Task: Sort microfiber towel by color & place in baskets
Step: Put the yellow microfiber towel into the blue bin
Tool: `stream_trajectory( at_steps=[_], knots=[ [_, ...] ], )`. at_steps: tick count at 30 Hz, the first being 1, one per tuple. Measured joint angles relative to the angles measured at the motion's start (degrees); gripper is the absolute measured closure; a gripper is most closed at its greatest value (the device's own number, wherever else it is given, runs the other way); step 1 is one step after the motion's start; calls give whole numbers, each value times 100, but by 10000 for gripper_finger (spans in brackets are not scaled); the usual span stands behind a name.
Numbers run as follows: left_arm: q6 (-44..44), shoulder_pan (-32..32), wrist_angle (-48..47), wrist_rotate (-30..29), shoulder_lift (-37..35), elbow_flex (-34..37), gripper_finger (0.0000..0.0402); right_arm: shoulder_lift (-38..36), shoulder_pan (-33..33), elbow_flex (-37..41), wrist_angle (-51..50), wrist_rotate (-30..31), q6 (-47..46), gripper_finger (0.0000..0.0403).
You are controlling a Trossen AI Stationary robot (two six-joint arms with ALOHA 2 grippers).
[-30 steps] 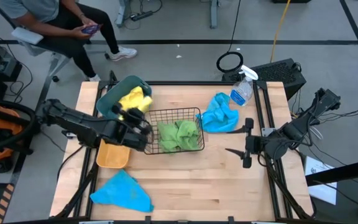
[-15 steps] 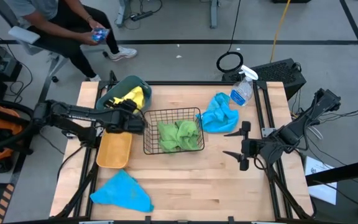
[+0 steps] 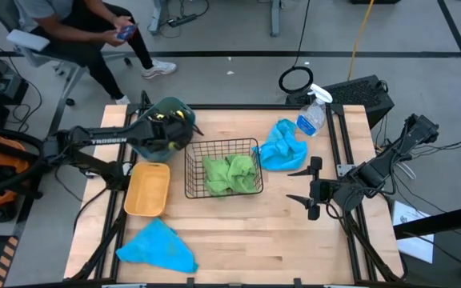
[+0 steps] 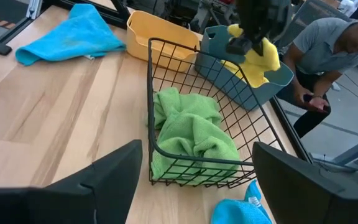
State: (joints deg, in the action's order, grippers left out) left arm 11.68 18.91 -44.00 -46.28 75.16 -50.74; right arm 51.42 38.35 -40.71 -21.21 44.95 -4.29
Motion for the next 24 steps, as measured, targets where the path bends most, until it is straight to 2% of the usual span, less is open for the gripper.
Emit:
stream_trajectory(
  at_steps=[3,6,9,17,20,24],
  knots=[
    [-326,283,491,322,0,212,350,0,0,0,-4,-2,0,106],
    [-144,520,421,581,2,334,336,0,0,0,-25,-7,0,106],
    [-2,548,390,556,2,507,298,0,0,0,-46,-7,0,106],
    [147,370,367,365,-41,564,156,0,0,0,-49,-6,22,106],
    [309,203,173,552,-147,564,130,0,0,0,-49,-4,22,106],
    [749,-74,-222,703,-388,564,122,0,0,0,-126,-6,-65,106]
  ],
)
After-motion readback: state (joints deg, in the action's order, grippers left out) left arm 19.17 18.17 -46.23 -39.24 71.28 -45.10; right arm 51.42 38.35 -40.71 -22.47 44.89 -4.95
